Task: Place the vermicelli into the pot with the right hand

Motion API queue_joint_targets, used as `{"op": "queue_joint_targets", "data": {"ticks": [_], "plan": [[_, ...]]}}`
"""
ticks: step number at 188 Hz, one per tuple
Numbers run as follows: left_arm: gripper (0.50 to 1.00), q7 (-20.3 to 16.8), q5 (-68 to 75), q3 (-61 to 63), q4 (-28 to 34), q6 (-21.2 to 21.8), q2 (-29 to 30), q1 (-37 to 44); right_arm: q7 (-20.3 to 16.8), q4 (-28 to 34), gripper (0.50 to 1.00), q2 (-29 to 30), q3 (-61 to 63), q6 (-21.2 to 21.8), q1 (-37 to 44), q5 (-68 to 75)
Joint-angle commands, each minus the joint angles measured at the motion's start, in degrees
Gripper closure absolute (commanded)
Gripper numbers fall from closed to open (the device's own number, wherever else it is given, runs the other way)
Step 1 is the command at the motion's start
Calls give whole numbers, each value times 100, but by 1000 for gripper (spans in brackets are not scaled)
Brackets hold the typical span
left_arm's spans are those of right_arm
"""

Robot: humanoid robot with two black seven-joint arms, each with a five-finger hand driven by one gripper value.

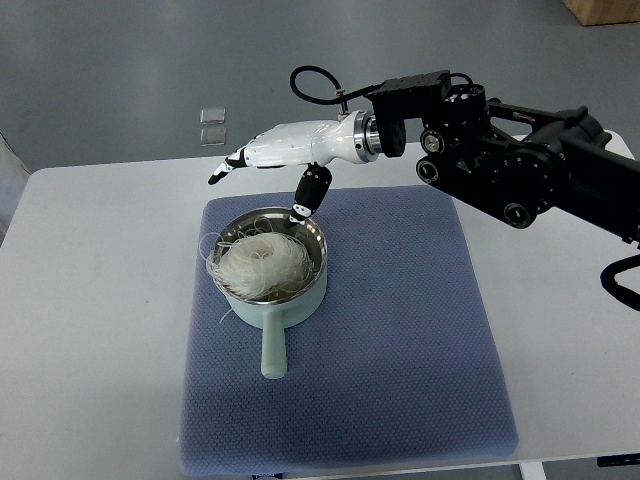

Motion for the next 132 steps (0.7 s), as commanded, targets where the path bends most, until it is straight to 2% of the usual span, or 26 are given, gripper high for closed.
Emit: {"op": "queue_joint_targets", "data": {"ticks": [1,26,55,85,99,132], "plan": [[500,0,4,0,-5,0,0,0,0,-18,579,-140,381,16,-28,526],[500,0,-4,-9,3,0,0,0,-35,-141,579,-149,1137,-116,-441,1695],[500,0,4,-9,-5,0,0,0,26,-378,579,-61,2034,-556,-1117,2995],[500,0,-4,-9,-5,0,0,0,44,-765,579,97,2631,-1425,-1592,4330],[500,0,4,-9,-5,0,0,9,44,-1063,579,168,2719,-1900,-1776,5016],[500,0,4,-9,-5,0,0,9,44,-1608,579,238,2719,-2709,-2154,6624]]}}
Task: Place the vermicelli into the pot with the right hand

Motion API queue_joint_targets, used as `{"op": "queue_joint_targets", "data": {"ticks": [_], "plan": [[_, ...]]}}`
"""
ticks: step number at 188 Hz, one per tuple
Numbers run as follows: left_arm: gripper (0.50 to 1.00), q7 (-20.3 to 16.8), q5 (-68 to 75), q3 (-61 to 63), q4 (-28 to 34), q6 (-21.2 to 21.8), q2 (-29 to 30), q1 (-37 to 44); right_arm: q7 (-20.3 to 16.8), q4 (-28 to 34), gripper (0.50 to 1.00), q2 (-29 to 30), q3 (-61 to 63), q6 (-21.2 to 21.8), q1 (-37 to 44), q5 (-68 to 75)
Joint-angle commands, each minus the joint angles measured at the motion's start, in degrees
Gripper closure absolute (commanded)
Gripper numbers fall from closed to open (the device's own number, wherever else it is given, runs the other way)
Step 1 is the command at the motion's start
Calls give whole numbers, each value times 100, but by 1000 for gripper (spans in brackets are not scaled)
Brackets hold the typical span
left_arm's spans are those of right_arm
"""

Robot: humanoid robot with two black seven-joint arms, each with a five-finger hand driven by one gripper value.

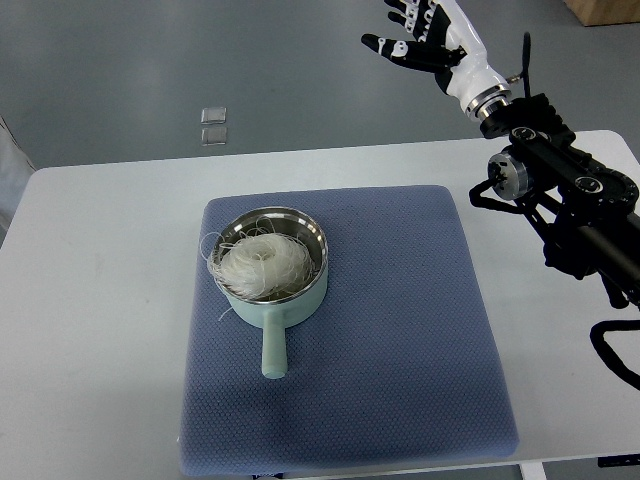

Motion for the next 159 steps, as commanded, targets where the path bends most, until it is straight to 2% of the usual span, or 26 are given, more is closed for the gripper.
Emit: {"op": "queue_joint_targets", "data": {"ticks": [1,22,81,159], "plan": [[500,0,4,0,0,0,0,4,0,-324,579,67,-2,-450,-228,944],[500,0,-4,0,1,0,0,4,0,-552,579,119,7,-538,-518,1471],[500,0,-4,0,9,0,0,4,0,-579,576,471,33,-556,-1054,1542],[500,0,-4,-8,0,26,0,4,35,-579,576,541,86,-573,-1195,1533]]}}
